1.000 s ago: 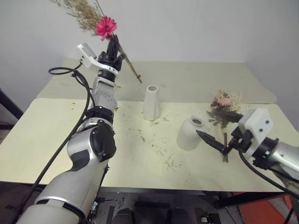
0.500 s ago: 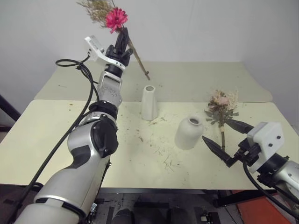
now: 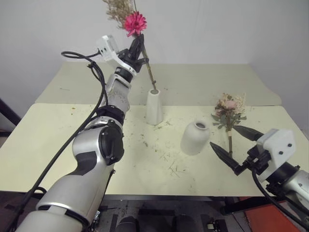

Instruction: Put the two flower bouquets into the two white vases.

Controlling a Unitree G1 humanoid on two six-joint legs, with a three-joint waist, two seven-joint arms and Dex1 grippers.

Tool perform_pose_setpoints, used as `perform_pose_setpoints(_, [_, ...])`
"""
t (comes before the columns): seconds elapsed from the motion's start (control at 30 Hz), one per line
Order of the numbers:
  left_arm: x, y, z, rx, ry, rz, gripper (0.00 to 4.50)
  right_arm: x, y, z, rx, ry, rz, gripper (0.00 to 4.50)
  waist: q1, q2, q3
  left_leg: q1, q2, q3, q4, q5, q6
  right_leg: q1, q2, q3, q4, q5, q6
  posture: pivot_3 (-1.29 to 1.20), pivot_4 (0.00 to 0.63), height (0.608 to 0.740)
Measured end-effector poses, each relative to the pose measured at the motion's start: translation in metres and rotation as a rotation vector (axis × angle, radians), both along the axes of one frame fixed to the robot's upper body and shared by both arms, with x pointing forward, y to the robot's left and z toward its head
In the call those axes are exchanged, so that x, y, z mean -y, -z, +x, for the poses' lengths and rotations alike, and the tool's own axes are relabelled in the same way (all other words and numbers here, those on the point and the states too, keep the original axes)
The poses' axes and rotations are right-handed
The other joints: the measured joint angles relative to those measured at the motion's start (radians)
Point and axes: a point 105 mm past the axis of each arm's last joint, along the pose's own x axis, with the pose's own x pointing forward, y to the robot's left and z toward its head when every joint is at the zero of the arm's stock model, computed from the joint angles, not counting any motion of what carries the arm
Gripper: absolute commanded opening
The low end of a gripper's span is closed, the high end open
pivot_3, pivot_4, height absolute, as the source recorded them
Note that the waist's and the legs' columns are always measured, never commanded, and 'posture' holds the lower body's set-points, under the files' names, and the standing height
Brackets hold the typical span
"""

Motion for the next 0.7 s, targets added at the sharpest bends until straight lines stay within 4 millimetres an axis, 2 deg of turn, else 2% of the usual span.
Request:
perform_pose_setpoints(0.47, [0.002,0.020,0.003,-0.035,-0.036,0.067,0.01,-0.003,0.002,-0.001,0.001,0.011,0.014,4.50,0.001,0.000,0.000,0.000,0.000,0.000,0.000,0.000,0.000,0.000,0.000,0.000,0.000,0.000,0.000,0.00,0.150,0.740])
perform_pose_setpoints(0.7, [0.010,0.022,0.002,-0.033,-0.022,0.089,0.01,-0.002,0.004,-0.003,-0.007,0.022,0.012,4.50,0.001,0.000,0.000,0.000,0.000,0.000,0.000,0.000,0.000,0.000,0.000,0.000,0.000,0.000,0.000,0.00,0.150,0.740])
